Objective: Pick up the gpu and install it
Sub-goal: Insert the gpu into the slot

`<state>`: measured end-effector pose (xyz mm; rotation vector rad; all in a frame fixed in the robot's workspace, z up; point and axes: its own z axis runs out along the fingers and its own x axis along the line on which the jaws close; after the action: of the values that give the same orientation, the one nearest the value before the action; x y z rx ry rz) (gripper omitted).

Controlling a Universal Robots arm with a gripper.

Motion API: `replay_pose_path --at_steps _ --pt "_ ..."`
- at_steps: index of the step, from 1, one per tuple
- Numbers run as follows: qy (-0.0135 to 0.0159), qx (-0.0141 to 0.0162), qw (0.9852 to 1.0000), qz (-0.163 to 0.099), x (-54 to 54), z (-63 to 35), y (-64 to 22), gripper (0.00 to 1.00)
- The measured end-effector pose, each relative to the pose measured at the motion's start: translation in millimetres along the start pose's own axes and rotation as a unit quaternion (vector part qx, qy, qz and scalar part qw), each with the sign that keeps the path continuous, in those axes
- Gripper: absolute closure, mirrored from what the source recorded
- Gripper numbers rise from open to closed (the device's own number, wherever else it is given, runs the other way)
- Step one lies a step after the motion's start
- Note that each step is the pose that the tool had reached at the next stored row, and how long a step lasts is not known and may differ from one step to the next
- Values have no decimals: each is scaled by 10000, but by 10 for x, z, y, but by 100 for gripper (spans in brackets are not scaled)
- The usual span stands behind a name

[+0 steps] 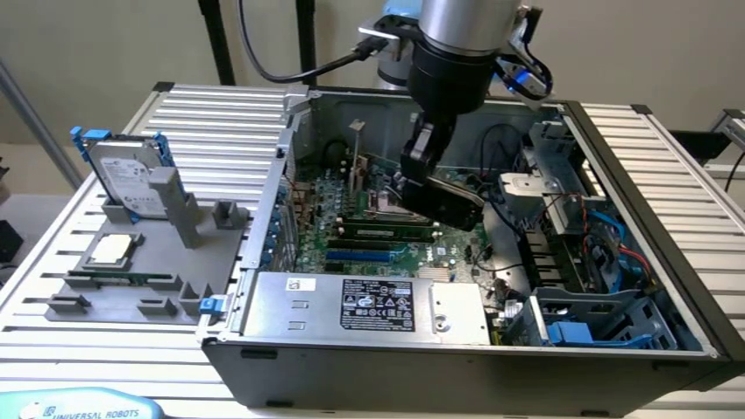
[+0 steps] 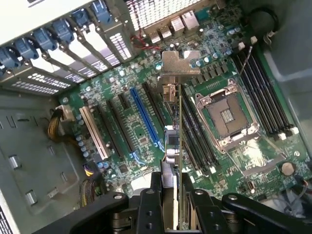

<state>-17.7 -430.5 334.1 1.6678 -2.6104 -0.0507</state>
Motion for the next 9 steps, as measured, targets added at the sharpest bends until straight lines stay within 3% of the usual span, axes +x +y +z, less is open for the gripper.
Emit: replay_pose_path --at_steps 4,9 --pt "15 11 9993 -361 -1 46 -2 73" --pt "11 16 9967 -814 -2 98 -5 73"
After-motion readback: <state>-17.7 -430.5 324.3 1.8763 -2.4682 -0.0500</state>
